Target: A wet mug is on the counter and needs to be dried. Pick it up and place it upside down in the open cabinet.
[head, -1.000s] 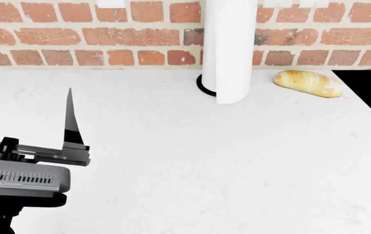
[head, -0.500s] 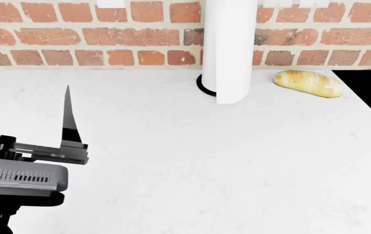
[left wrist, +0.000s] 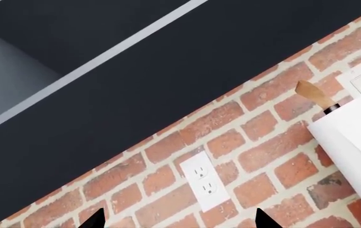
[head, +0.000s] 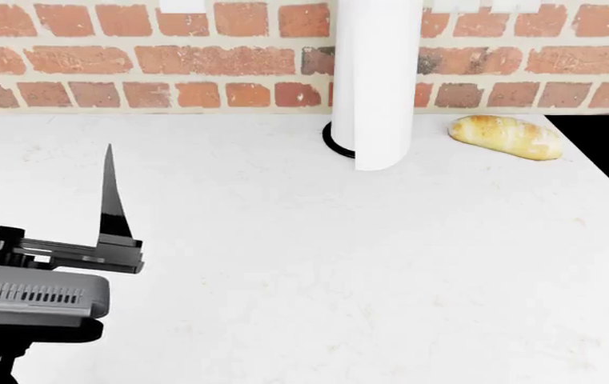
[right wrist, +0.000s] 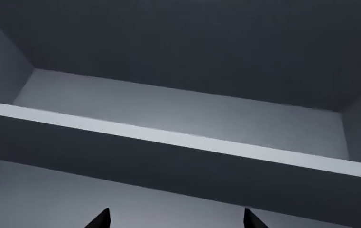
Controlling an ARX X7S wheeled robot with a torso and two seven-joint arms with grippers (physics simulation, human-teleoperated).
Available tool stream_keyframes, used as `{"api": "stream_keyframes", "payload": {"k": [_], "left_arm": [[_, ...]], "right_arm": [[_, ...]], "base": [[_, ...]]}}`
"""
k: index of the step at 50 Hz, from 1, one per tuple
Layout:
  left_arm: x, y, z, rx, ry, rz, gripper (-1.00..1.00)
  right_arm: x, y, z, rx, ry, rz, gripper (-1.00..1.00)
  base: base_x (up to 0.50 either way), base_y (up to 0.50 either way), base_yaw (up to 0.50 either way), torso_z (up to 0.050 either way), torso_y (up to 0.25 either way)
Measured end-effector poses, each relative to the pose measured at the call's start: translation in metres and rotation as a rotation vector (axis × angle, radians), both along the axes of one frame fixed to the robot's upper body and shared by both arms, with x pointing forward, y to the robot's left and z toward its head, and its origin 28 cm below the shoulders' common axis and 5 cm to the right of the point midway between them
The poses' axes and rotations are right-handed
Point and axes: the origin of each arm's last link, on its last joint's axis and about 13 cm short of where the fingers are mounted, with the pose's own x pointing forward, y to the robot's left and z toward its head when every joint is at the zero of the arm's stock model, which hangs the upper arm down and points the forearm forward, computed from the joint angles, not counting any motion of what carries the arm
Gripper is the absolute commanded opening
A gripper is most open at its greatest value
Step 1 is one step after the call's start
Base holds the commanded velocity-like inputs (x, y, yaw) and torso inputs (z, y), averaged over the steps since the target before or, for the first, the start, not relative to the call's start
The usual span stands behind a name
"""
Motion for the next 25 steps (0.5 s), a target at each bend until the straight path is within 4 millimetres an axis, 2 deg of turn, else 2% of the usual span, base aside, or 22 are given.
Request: {"api": "stream_keyframes", "payload": {"k": [25], "left_arm": [[0.001,0.002,0.000,-0.003,0.010,0.013,1.00]], "right_arm": [[-0.028,0.005,0.006,-0.015,0.023,0.166,1.00]], "base": [[0.00,0.00,0.00,0.000,0.000]]}}
